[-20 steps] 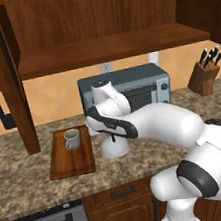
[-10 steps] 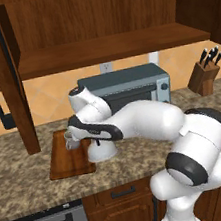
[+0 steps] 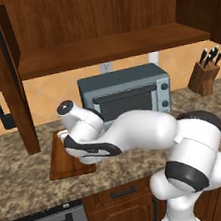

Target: Pick the kettle from the counter and place it on the tray. Then pick the mug from the cabinet and place it on the tray. Then close the cabinet doors.

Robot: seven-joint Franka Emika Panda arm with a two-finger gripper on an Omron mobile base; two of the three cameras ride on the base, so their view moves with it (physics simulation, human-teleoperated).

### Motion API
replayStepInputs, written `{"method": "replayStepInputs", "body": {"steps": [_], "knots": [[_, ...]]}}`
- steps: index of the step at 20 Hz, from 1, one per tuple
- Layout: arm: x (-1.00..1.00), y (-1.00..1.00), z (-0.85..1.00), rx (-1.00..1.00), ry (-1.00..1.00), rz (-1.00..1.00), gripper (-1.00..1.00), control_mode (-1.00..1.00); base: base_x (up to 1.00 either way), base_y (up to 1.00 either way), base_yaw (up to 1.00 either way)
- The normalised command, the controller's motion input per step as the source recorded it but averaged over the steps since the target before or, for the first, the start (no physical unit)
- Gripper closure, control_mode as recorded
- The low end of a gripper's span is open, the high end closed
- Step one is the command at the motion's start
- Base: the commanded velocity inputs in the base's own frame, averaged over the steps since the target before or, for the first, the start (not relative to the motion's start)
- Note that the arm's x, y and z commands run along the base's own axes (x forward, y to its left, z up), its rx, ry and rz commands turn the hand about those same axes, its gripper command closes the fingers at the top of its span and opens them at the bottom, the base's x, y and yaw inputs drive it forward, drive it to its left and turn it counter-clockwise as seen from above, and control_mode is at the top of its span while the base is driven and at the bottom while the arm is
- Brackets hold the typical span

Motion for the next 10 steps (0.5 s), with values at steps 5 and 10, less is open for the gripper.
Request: {"method": "replayStepInputs", "body": {"steps": [5, 10], "knots": [[0.08, 0.27, -0.02, 0.00, -0.08, -0.04, 1.00, -1.00, 0.00, 0.00, 0.00], [0.14, 0.24, -0.01, 0.00, 0.00, -0.03, 1.00, -1.00, 0.00, 0.00, 0.00]]}}
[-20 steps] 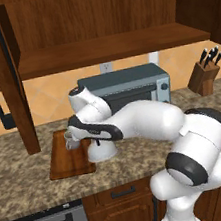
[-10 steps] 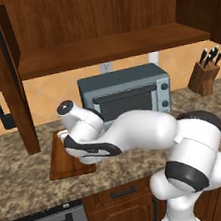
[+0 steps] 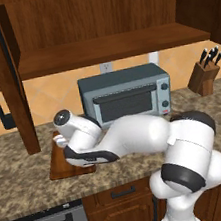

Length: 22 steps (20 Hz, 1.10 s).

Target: Pick the kettle from the counter and place it on the tray. Then pick the mug from the cabinet and place it on the tray. Then close the cabinet doors.

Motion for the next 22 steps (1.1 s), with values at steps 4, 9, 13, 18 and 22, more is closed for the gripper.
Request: {"method": "replayStepInputs", "body": {"steps": [4, 9, 13, 18, 22], "knots": [[0.12, 0.32, -0.08, 0.00, 0.00, -0.01, 1.00, -1.00, 0.00, 0.00, 0.00], [0.11, 0.32, -0.10, 0.00, 0.00, -0.01, 1.00, -1.00, 0.00, 0.00, 0.00], [0.17, 0.26, -0.14, 0.00, 0.00, 0.00, 1.00, -1.00, 0.00, 0.00, 0.00], [0.16, 0.21, -0.17, 0.00, 0.00, 0.00, 1.00, -1.00, 0.00, 0.00, 0.00], [0.10, 0.11, -0.17, 0.00, -0.05, 0.00, 1.00, -1.00, 0.00, 0.00, 0.00]]}}
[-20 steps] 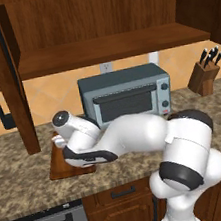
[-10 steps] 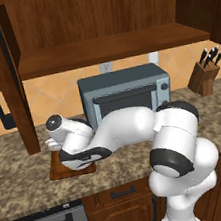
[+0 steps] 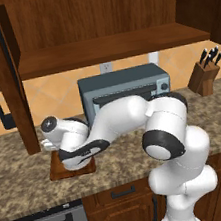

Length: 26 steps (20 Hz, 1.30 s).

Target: Pick the kettle from the counter and place it on the tray. Then pick the mug from the cabinet and place it on the tray. Then close the cabinet doors.

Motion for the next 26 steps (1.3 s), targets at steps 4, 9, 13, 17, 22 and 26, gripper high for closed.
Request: {"method": "replayStepInputs", "body": {"steps": [4, 9, 13, 17, 22, 26], "knots": [[0.00, 0.00, -0.04, 0.01, -0.08, 0.00, 1.00, -1.00, 0.00, 0.00, 0.00], [0.00, 0.01, -0.13, 0.00, -0.09, 0.00, -1.00, -1.00, 0.00, 0.00, 0.00], [-0.09, -0.06, -0.06, 0.06, -0.10, -0.01, -1.00, -1.00, 0.00, 0.00, 0.00], [-0.07, -0.03, 0.00, 0.06, 0.00, -0.02, -1.00, -1.00, 0.00, 0.00, 0.00], [-0.03, -0.01, 0.03, 0.04, 0.00, -0.02, -1.00, -1.00, 0.00, 0.00, 0.00], [-0.23, -0.02, 0.12, 0.03, -0.06, -0.01, -1.00, -1.00, 0.00, 0.00, 0.00]]}}
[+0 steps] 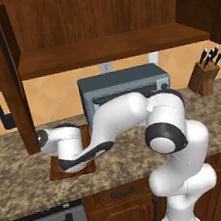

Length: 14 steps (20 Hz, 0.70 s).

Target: Pick the kettle from the counter and place it on the tray. Then pick the mug from the cabinet and place it on the tray. Then close the cabinet doors.

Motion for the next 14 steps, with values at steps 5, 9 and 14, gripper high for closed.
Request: {"method": "replayStepInputs", "body": {"steps": [5, 9, 14], "knots": [[-0.55, -0.02, 0.25, 0.02, -0.20, -0.01, -1.00, -1.00, 0.00, 0.00, 0.00], [-0.59, -0.20, 0.18, 0.08, -0.10, -0.04, -1.00, -1.00, 0.00, 0.00, 0.00], [-0.51, -0.53, 0.03, 0.03, -0.06, -0.10, -1.00, -1.00, 0.00, 0.00, 0.00]]}}
